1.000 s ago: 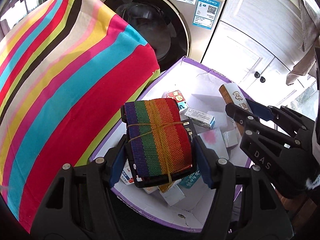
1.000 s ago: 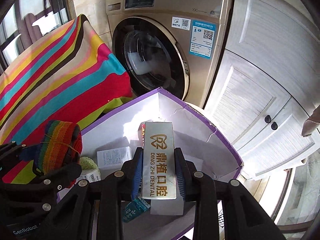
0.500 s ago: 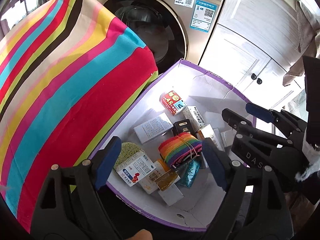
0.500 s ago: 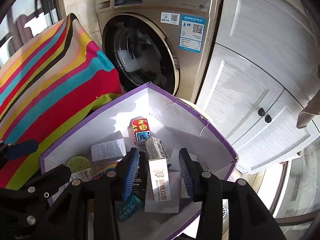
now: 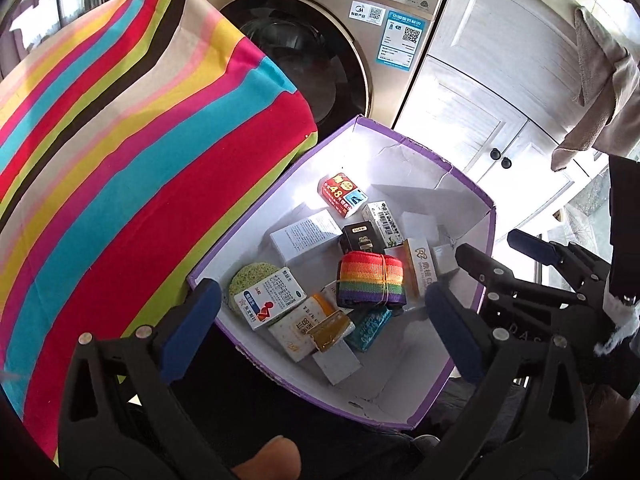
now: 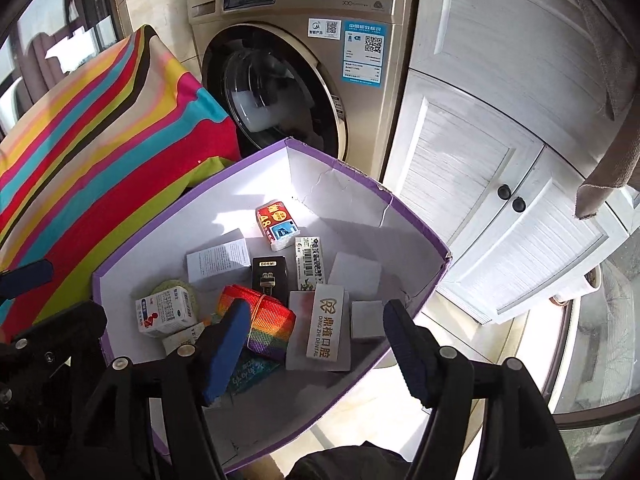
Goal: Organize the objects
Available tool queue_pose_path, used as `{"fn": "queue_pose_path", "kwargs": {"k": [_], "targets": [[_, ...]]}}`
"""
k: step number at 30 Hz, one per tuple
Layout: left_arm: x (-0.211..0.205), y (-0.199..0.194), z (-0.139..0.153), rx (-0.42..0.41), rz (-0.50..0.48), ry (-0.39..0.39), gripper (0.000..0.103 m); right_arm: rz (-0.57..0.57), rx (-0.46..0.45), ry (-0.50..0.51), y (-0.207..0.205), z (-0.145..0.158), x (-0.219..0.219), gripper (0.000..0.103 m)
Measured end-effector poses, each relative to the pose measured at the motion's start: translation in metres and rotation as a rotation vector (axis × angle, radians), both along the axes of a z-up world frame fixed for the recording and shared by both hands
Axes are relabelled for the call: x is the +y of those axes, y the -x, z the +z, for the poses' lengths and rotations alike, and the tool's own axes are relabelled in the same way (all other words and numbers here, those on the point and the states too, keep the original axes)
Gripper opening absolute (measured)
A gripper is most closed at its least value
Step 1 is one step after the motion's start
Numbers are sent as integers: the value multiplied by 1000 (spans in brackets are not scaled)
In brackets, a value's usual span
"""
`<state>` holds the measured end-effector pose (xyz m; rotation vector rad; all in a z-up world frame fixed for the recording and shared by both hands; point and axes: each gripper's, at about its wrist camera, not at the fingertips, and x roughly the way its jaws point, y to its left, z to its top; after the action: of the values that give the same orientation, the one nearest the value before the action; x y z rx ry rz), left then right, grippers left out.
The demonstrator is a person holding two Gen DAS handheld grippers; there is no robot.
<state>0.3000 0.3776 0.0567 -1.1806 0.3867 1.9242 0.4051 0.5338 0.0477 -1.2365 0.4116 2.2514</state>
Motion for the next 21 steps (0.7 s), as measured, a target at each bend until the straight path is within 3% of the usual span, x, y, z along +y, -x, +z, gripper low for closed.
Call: {"fn": "queue_pose_path", "kwargs": {"k": [4,21], "targets": [[-3,5,-6,-37,18,5,102,14,-17,-10,2,-5,-4,70],[0,2,-12,-7,11,66,102,19,-36,-8,2,-8,-7,70]]}}
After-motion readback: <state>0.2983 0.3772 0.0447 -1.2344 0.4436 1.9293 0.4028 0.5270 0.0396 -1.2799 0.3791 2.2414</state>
